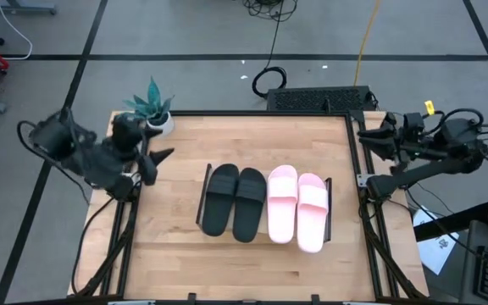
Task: Pick and place slides into the shelf
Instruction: Return To Home Position
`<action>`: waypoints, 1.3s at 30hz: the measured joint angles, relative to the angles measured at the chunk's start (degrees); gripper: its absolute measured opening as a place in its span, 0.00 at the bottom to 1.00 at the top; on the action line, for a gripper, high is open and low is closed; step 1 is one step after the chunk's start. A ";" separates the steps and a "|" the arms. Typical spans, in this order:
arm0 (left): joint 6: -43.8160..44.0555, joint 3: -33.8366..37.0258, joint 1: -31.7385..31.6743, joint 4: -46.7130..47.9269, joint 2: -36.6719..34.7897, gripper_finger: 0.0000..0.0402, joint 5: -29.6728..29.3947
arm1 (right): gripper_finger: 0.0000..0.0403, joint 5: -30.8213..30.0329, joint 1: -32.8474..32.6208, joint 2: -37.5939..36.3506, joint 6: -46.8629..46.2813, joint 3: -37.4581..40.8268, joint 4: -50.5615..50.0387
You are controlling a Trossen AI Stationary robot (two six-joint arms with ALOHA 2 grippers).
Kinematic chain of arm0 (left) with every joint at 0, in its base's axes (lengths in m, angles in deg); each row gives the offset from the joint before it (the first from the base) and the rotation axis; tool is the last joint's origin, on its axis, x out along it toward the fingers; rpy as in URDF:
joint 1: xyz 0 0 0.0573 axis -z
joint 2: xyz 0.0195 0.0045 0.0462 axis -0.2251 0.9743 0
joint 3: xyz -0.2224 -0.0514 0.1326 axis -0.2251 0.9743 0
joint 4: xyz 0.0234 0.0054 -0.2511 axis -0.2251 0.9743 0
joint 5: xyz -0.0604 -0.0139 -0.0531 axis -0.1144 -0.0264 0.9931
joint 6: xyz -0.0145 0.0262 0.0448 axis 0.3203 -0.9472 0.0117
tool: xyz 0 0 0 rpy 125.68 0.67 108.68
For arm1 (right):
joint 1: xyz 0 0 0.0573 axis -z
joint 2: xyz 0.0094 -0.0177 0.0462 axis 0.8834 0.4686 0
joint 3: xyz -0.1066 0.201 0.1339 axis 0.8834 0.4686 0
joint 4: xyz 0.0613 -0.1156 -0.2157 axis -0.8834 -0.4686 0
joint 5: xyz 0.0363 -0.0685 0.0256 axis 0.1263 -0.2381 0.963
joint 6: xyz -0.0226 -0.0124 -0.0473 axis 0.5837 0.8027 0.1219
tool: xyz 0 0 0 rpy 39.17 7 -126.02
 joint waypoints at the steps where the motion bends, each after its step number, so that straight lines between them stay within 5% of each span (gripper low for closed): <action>1: 2.83 4.12 1.44 -0.01 -1.56 0.73 -1.20 | 0.23 1.80 0.00 -0.93 -0.61 0.00 -1.75; 9: 30.25 33.58 12.27 -1.88 -12.49 0.73 -9.06 | 0.23 7.38 0.00 -5.06 0.11 8.45 0.39; 18: 33.82 54.24 18.70 -22.87 -14.38 0.73 -12.49 | 0.23 11.51 -0.02 -8.29 4.82 28.04 21.67; 22: 34.65 59.72 20.08 -28.58 -14.37 0.73 -12.66 | 0.23 14.79 -0.02 -11.97 2.91 33.44 23.93; 29: 39.76 64.09 22.70 -24.52 -18.04 0.73 -16.53 | 0.23 14.40 -0.01 -23.53 1.75 35.14 16.46; 36: 47.63 73.09 28.38 -23.45 -26.26 0.73 -21.20 | 0.23 14.93 0.00 -23.43 0.82 35.72 13.95; 39: 48.89 75.66 30.21 -23.94 -28.01 0.73 -21.48 | 0.23 16.29 0.00 -23.43 1.71 39.18 20.57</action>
